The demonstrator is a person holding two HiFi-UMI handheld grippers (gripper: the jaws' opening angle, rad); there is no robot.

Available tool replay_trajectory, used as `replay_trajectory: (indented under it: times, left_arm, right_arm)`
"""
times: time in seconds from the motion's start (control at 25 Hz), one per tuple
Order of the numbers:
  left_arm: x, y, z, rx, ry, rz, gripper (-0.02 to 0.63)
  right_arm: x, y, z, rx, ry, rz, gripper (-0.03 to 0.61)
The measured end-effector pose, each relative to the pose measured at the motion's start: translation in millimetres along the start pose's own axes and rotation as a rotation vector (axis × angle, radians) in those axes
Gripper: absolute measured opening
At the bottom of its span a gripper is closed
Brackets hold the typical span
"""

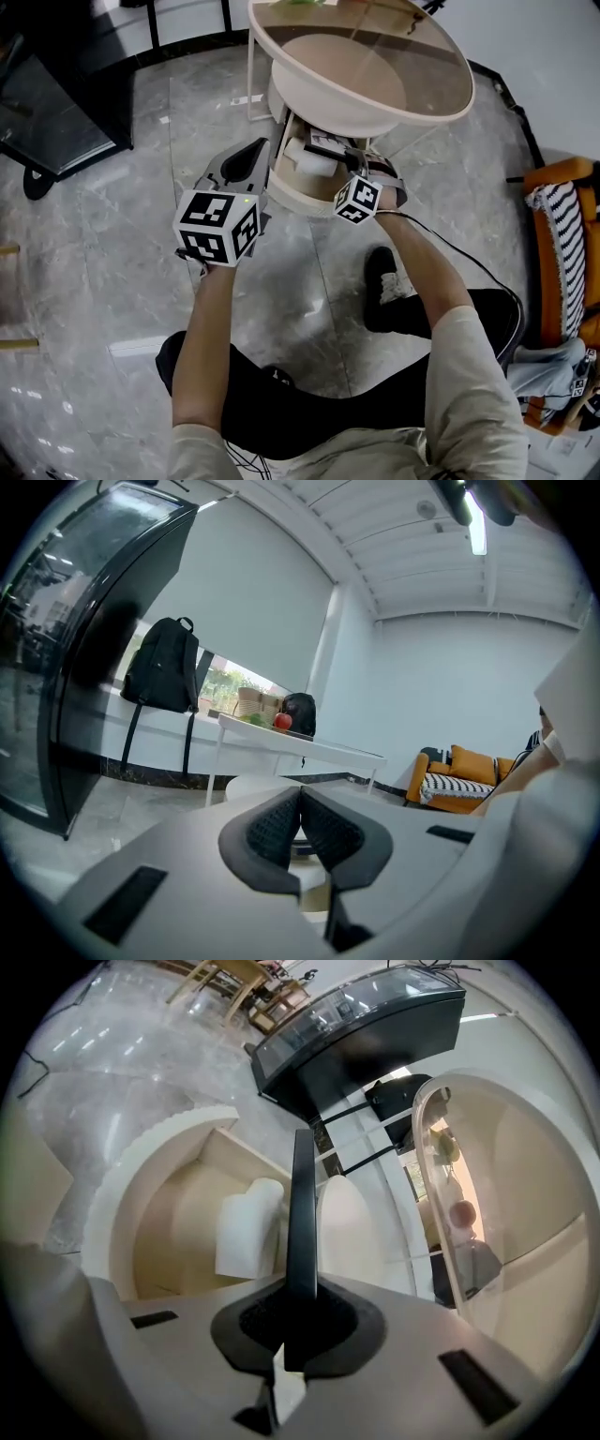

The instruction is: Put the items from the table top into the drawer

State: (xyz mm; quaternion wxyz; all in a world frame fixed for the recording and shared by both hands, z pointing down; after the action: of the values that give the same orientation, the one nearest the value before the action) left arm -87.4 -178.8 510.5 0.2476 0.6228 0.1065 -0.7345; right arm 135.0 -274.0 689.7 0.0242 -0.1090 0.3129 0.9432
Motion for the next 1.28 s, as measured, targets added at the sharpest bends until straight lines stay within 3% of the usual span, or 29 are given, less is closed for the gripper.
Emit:
replay_trajectory:
  times: [0.4, 0.52, 0.72, 1.0, 1.28]
  left_arm:
    - [-21.5, 8.7, 6.2, -0.019, -0.022, 0.055, 0.019]
    - [-29.7, 8.4, 13.4, -0.008, -0.036, 0.075, 0.020]
    - [-35.2, 12.0, 14.5, -0.020, -0.041, 0.087, 0.019]
    - [-39.5, 15.1, 5.0, -0.062, -0.016, 0.104, 0.018]
    - [-45.2, 14.4, -2.4, -0.098, -0.002, 0.125, 0.020]
  right_arm:
    - [-6.7, 42.9, 12.8, 0.057, -0.047, 0.057, 0.043]
    - [-5.3, 46.6, 23.4, 0.143, -0.034, 0.059, 0.045]
    - [-11.4, 47.9, 38.7, 0.354, 0.076, 0.085, 0.189]
    - [-8.7, 37.5, 36.2, 0.535, 0.252, 0.038, 0.253]
    - [6.9, -24.9, -10.6, 0.526, 0.185, -0.086, 0.259]
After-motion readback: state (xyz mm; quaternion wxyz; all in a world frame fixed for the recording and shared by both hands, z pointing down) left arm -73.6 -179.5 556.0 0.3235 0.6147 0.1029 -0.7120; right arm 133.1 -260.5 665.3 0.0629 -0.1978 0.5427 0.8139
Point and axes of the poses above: the fingertips, and each gripper's own axes: y forward along the fingers, z to its left, x out of its top, the point moved 5 cm from there along -y, backward along the fingers, and after that the axes turned 3 degrees about y, right-handed, at the moved point
